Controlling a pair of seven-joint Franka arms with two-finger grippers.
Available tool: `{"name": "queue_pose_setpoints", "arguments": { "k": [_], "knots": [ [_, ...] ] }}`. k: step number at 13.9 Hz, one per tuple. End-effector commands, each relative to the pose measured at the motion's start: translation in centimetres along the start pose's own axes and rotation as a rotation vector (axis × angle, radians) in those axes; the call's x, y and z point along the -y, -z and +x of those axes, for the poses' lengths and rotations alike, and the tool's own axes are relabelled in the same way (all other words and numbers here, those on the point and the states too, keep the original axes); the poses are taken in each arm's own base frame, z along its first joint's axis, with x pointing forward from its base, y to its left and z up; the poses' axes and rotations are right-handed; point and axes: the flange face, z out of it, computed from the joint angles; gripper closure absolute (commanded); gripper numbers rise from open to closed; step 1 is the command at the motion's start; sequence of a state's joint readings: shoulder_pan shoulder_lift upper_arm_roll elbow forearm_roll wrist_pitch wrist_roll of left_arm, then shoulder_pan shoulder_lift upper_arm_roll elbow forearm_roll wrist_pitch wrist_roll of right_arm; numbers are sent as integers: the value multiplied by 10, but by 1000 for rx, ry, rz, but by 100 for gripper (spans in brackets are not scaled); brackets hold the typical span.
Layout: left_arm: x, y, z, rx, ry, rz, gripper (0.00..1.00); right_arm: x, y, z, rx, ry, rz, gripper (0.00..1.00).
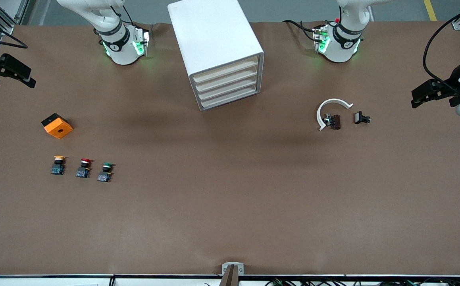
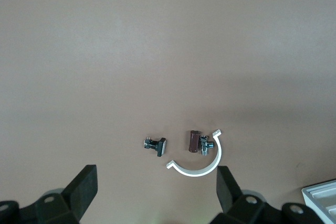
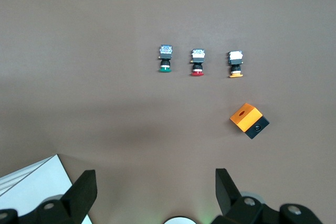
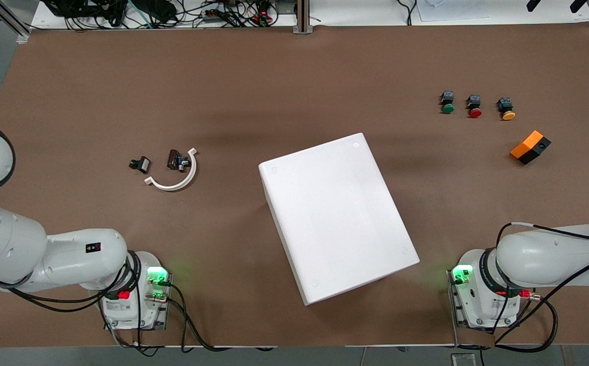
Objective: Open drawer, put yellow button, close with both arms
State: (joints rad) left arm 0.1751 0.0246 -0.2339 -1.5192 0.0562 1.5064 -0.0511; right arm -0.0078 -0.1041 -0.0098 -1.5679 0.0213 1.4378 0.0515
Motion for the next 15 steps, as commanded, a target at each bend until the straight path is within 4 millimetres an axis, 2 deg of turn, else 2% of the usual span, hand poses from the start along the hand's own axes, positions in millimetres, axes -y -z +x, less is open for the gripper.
{"name": "queue_pose_setpoints", "arguments": {
  "k": [1, 8, 11, 12, 15],
  "knots": [
    [0, 5, 3, -7, 5, 15, 0, 1, 2, -6, -10, 11, 13, 0],
    [14, -14, 18, 24, 25, 8, 0, 1, 1, -6, -9, 11, 13, 0],
    [20, -42, 32, 74, 30, 11, 0, 1, 1, -6, -7, 11, 13, 0],
    [18, -50, 36, 87, 38, 10, 0, 1, 2, -6, -9, 11, 13, 0],
    [8, -90, 57, 140, 104, -8, 0, 1, 2, -5, -10, 11, 13, 0]
  ]
}}
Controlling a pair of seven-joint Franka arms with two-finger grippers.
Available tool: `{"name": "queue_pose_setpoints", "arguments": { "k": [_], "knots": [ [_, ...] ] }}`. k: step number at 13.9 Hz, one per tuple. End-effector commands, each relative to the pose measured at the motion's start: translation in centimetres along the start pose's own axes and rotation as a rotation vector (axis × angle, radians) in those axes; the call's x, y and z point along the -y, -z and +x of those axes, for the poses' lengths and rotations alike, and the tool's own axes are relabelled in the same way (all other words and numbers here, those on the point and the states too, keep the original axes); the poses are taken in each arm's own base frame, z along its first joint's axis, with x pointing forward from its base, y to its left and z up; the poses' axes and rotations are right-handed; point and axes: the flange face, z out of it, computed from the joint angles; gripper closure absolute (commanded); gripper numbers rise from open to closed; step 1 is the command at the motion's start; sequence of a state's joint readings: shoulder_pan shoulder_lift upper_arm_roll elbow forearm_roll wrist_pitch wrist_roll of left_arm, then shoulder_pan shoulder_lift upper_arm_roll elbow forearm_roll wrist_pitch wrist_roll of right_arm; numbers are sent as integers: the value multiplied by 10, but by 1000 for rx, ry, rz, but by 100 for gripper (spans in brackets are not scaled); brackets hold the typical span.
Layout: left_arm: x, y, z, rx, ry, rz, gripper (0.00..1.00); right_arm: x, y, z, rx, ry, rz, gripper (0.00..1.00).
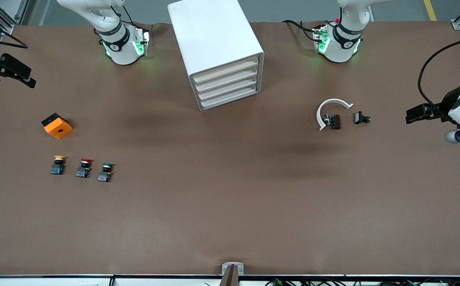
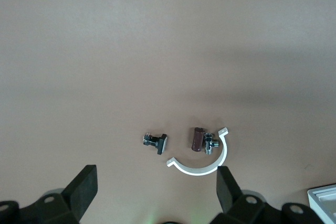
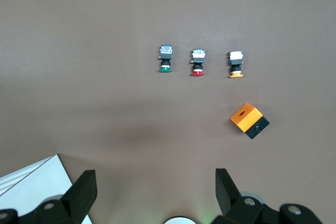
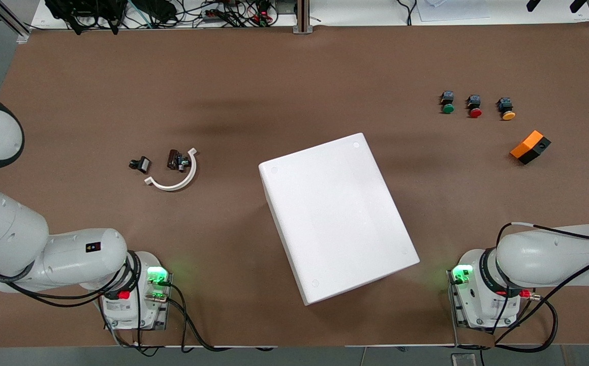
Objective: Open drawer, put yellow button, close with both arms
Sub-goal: 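Reach the left gripper to the drawer while the right gripper reaches the buttons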
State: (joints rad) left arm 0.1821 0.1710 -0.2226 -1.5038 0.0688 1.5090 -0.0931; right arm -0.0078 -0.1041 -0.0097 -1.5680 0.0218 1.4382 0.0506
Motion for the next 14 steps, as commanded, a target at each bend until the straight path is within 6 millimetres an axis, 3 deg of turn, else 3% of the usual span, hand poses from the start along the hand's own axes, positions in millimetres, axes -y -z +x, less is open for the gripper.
{"name": "queue_pose_setpoints", "arguments": {
  "k": [1, 2, 5, 7, 10, 11, 14],
  "knots": [
    [-14, -25, 26, 16, 123, -7, 0, 1, 2, -5, -10, 8, 13, 0],
    [-25, -38, 33, 27, 195, -9, 0, 1, 3, -5, -13, 8, 13, 0],
    [-84, -76, 45, 75, 400, 16, 0, -1, 5, -5, -16, -12, 12, 0],
    [-125, -112, 50, 125, 516, 51, 0, -12, -1, 0, -3, -90, 12, 0],
    [-190, -168, 51, 176, 736, 124, 0, -10, -38, 23, 70, -118, -11, 0],
    [-211, -185, 51, 186, 801, 149, 0, -9, -68, 41, 122, -116, -21, 0],
    [-292, -246, 26, 197, 1056, 277, 0, -22, -117, 77, 203, -126, -15, 0]
  ]
}}
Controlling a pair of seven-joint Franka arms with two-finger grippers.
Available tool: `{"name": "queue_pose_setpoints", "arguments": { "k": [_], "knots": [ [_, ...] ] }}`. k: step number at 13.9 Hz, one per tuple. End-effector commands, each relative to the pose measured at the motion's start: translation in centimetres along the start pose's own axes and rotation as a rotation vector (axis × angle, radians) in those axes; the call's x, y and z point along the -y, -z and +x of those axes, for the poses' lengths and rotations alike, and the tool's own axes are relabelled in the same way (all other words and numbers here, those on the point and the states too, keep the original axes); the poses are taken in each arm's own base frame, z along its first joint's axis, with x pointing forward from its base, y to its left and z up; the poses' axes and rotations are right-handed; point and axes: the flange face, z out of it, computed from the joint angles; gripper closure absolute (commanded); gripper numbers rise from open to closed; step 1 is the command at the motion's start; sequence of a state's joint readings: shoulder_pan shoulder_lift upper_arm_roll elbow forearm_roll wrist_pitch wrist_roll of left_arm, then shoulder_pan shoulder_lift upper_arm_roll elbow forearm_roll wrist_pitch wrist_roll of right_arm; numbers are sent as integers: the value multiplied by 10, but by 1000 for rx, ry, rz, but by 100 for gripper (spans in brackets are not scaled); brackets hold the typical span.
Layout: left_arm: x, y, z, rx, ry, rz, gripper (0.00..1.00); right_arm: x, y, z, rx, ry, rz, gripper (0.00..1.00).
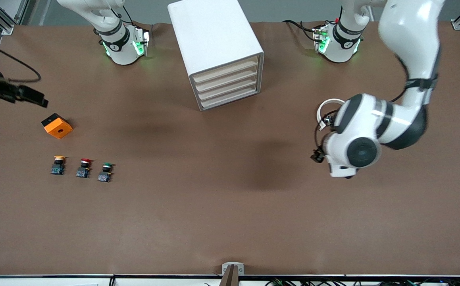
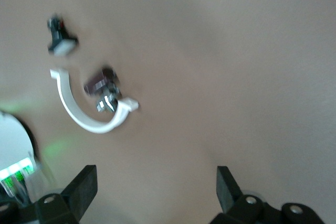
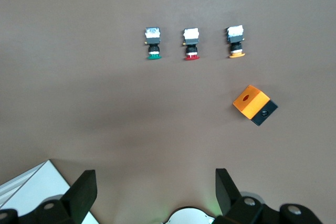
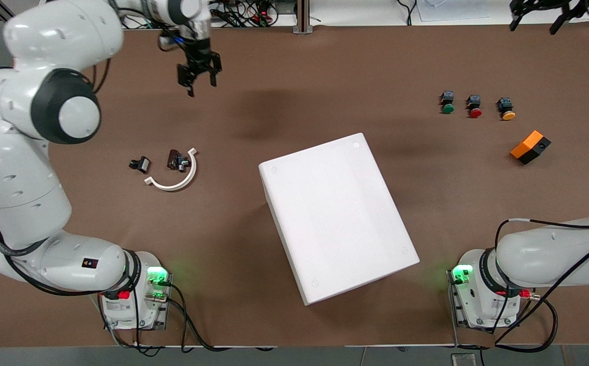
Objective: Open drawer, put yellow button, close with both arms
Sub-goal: 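Reach the left gripper to the drawer while the right gripper reaches the buttons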
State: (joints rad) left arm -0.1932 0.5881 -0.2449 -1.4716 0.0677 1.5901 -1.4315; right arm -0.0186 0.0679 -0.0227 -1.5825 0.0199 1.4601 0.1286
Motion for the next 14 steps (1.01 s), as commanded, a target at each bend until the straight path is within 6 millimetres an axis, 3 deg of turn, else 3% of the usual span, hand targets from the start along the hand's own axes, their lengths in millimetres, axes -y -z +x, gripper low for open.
{"name": "queue_pose_setpoints", "arguments": {
  "k": [1, 4, 5, 8, 10, 12, 14],
  "knots": [
    [-27, -27, -54, -2, 234, 54, 0, -13, -28, 34, 57, -32, -7, 0],
    [-30, -46, -88, 214, 584, 181, 0, -15, -32, 50, -28, -32, -37, 0],
    [-26, -48, -97, 257, 629, 253, 0, -21, -44, 56, -28, -42, -40, 0],
    [-7, -40, -131, 366, 675, 451, 0, -50, -93, 90, -63, -58, -30, 0],
    [-8, -34, -143, 474, 758, 532, 0, -81, -141, 106, -114, -12, -23, 0],
    [-10, -35, -153, 472, 831, 571, 0, -87, -183, 113, -175, -8, -23, 0],
    [-10, -37, -176, 479, 824, 599, 2, -104, -227, 123, -223, -7, -23, 0]
  ]
}}
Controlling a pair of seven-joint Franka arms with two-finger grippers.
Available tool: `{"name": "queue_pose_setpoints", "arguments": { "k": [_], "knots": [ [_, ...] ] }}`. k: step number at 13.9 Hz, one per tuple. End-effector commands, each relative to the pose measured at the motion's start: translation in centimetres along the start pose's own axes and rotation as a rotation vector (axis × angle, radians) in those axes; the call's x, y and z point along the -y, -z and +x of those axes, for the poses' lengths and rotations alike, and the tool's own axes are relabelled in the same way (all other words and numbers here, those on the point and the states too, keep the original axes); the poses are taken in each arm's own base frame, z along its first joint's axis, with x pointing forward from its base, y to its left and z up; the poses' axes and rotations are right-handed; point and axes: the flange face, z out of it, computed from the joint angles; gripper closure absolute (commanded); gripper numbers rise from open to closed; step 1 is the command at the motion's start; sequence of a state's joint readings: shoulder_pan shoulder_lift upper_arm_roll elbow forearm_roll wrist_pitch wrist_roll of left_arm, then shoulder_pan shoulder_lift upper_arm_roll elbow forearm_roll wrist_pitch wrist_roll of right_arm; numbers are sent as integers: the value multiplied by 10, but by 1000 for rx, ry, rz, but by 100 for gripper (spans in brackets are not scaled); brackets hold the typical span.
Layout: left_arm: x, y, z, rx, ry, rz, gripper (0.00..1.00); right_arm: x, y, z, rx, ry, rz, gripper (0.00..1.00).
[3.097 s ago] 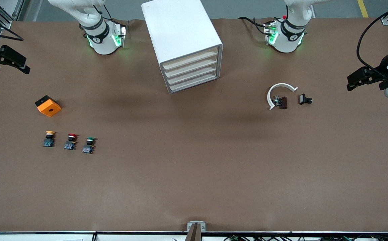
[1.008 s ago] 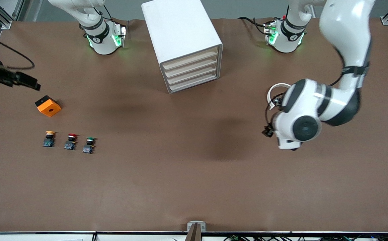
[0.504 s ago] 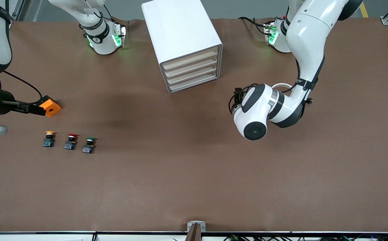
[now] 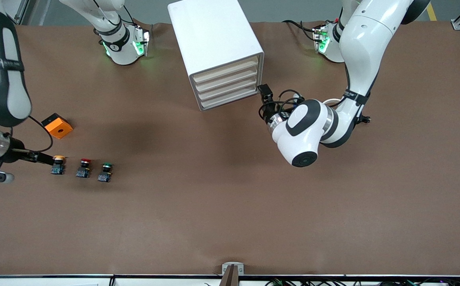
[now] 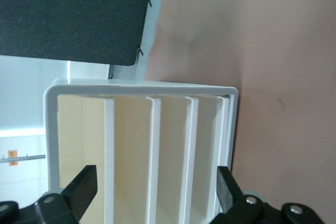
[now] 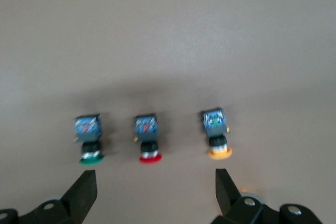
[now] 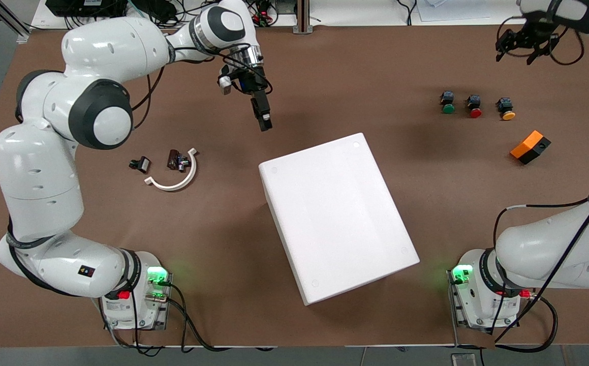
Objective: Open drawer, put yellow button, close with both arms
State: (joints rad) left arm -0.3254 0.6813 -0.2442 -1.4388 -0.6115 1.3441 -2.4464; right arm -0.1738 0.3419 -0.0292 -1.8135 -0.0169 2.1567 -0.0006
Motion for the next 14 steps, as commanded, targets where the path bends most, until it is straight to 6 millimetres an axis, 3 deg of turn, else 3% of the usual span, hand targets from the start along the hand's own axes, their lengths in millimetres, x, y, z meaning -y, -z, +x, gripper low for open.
{"name": "queue_pose_setpoints", "arguments": {
  "k": [1, 2, 5, 7, 9, 14],
  "knots": [
    [18, -17, -18, -7, 11, 44, 11, -23, -47, -2, -56, 41, -8, 0],
    [20, -18, -20, 3, 6, 60, 21, -36, -64, 0, -75, 65, -11, 0],
    [32, -39, -33, -31, -29, 63, 22, -65, -107, 4, -110, 103, -19, 0],
    [37, -51, -41, -45, -46, 56, 34, -71, -131, 4, -109, 121, -21, 0],
    [46, -66, -51, -62, -80, 45, 34, -67, -145, 3, -91, 128, -17, 0],
    [50, -84, -64, -60, -104, 50, 34, -69, -165, -3, -58, 192, -13, 0]
  ]
}}
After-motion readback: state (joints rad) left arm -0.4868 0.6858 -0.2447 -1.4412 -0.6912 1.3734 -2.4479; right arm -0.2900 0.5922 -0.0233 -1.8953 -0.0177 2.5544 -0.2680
